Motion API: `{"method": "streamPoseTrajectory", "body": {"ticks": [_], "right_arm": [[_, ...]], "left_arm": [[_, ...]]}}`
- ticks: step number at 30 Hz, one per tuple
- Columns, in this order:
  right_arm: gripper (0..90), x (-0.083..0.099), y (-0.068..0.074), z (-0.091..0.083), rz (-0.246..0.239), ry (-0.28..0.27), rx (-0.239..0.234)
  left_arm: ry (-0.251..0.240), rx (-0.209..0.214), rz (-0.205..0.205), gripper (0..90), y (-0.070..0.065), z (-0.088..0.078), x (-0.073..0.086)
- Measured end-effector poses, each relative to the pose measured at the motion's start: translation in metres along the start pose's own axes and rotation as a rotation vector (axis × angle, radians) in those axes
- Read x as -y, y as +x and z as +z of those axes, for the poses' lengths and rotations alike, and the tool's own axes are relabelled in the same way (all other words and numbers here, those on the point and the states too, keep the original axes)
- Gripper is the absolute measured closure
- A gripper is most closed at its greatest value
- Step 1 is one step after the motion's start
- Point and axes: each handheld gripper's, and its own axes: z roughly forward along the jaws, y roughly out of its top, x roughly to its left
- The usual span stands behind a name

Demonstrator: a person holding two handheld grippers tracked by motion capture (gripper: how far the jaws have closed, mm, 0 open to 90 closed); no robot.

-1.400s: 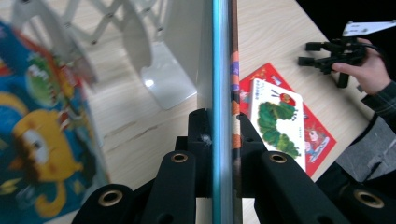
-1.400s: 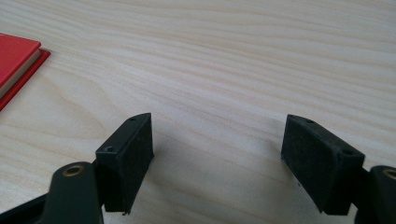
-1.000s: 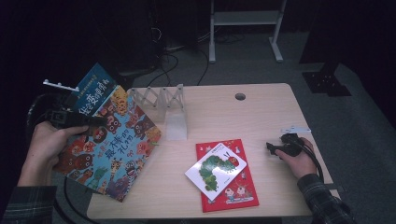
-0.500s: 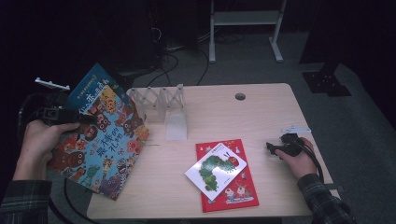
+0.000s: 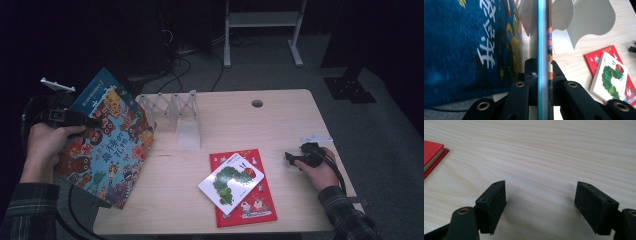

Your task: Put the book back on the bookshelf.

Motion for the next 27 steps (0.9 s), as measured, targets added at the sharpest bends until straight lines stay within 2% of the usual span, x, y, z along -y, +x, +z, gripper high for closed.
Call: {"method": "streamPoseTrajectory", "body": {"ticks": [7,15,21,27], "right_arm": [[23.8,0.0,0.0,0.0,-0.001,0.0,-0.002],[23.8,0.0,0.0,0.0,-0.002,-0.002,-0.003],[23.8,0.0,-0.001,0.0,-0.003,-0.002,-0.004],[23.9,0.0,0.0,0.0,-0.003,-0.001,-0.002]], "left_arm": [[-0.015,-0.016,-0.029,80.6,0.0,0.007,-0.016],[0.01,-0.019,-0.038,80.6,-0.003,0.019,-0.031],[0.015,-0.021,-0.037,80.6,-0.002,0.018,-0.031],[-0.002,-0.015,-0.058,80.6,0.002,0.01,-0.028]]}}
